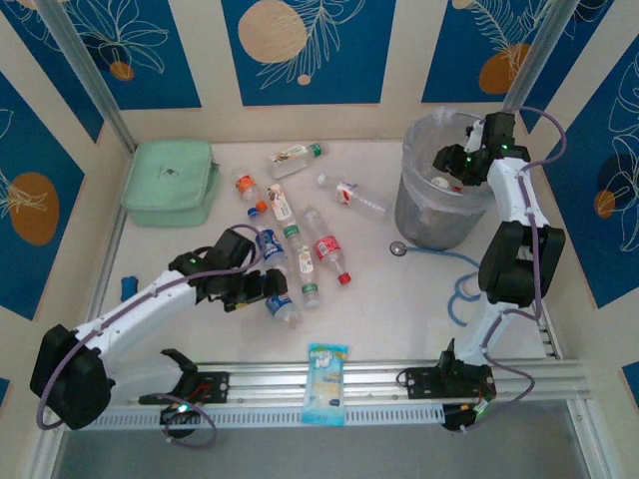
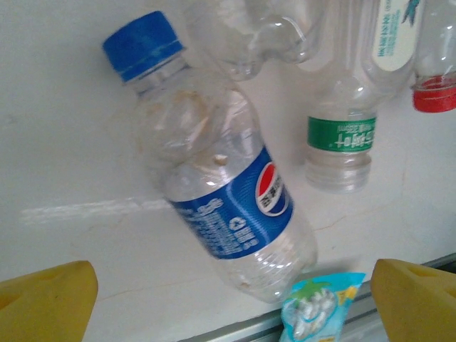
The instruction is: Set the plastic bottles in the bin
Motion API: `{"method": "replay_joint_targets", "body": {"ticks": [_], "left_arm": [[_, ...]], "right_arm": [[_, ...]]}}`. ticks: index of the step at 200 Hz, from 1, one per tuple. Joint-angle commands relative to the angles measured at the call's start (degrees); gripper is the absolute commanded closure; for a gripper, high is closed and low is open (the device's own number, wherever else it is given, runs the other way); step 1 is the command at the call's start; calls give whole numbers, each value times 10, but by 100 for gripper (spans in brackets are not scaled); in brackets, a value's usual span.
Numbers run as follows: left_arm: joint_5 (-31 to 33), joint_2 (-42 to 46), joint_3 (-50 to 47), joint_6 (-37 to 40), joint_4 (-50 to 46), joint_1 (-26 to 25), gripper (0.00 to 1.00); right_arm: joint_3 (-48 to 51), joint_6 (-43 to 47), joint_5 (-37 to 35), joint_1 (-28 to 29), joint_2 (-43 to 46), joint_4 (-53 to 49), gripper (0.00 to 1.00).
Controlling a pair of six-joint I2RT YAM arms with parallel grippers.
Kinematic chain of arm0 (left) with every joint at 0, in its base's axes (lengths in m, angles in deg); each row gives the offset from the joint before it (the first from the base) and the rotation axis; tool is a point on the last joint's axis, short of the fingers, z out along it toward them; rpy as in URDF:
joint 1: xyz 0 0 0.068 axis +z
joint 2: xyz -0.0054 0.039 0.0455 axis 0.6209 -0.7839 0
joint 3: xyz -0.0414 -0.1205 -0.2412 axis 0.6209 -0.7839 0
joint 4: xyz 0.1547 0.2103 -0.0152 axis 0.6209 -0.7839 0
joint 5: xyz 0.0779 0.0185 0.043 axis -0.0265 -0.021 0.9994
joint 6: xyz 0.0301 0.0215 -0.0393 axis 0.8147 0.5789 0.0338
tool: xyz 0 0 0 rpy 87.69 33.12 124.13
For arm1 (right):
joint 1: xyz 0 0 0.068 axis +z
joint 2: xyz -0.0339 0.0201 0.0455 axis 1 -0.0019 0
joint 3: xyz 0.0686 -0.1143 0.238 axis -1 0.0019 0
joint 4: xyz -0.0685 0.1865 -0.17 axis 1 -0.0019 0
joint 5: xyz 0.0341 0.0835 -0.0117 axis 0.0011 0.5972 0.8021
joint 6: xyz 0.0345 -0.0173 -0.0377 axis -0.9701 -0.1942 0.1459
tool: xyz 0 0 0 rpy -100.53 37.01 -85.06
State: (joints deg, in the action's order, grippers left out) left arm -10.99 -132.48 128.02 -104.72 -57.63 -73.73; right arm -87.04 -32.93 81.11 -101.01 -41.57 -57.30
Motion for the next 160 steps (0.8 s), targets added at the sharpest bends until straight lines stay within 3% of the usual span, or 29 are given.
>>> {"method": "replay_joint_targets", "body": {"ticks": [1,27,76,109,140,160], "left_arm": [[-45,-20,-12,-23,50,-5,0],[-46,-31,-18,-31,63,-8,0],[-61,-49,-36,-31,87,-13,5],[-54,-60,-38,-27,77,-26,6],[-66,-65,-63,-51,114,-33,6],[-82,-76,-84,-76,155,-42,3]], "right_arm": [[-39,-5,21,-12,20,-58,35],[-93,-5,40,-26,38,-127,23],[-138,-21,55,-36,102,-189,15],[-137,-46,61,-42,155,-194,8],[-97,-84,124,-42,207,-165,0],[-67,-106,157,-36,234,-148,1]]}}
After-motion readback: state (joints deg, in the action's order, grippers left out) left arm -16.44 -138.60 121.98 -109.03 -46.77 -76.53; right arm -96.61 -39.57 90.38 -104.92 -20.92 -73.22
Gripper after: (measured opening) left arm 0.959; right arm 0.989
